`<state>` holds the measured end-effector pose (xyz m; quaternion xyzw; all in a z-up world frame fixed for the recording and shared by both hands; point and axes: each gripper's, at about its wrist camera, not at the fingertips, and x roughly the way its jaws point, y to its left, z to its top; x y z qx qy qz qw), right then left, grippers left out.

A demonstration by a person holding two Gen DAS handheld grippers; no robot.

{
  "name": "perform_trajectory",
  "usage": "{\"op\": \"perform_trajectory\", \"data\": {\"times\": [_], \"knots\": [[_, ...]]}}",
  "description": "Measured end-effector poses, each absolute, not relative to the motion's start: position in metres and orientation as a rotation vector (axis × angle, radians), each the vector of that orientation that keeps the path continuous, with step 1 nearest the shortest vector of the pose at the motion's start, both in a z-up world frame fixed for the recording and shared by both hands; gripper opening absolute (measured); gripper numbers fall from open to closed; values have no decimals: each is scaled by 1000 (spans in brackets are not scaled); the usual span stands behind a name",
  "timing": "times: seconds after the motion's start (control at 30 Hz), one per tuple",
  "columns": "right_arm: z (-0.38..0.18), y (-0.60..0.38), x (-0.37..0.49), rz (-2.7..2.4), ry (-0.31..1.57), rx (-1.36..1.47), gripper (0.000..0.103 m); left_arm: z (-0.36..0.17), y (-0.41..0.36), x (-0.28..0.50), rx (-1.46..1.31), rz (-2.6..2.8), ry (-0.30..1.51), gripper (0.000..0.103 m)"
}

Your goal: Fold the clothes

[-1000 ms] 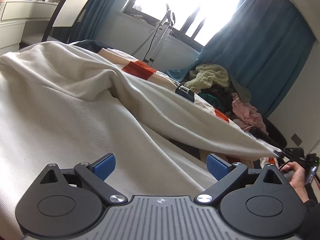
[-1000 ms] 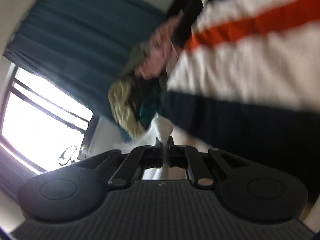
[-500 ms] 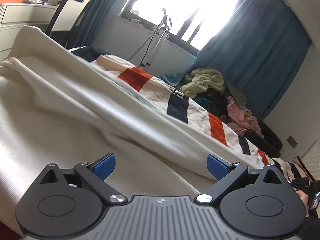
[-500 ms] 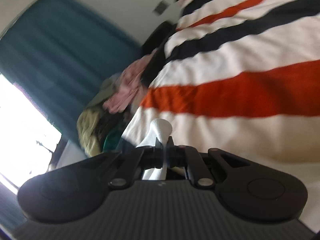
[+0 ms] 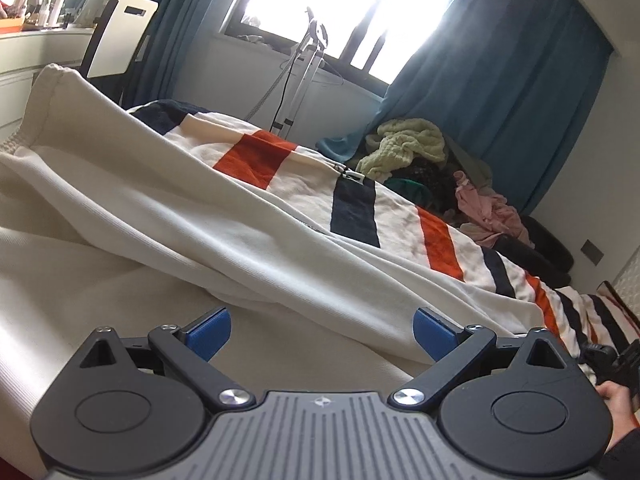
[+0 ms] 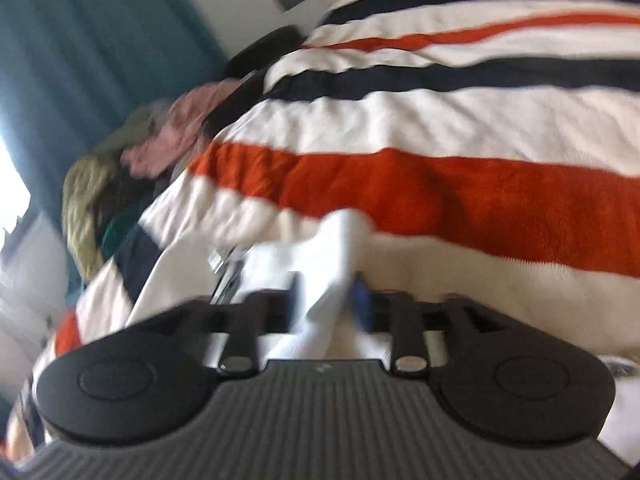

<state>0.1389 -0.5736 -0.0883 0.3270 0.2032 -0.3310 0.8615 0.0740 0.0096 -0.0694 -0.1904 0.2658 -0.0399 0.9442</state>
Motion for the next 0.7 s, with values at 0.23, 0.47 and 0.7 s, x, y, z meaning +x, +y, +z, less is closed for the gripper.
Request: {"op": "perform_trajectory", "data": {"times": [0.23,0.47,0.7], "knots": [[-34,-498,99,-508,494,573,76,-58,21,63,-370,-54,526,99],[-5,-405,51,-278,454,513,78,-38,61,68,-346,79,484,99],[-19,-357,70,-239,500,347,80,-23,162,142,-528,330,538,96]]}}
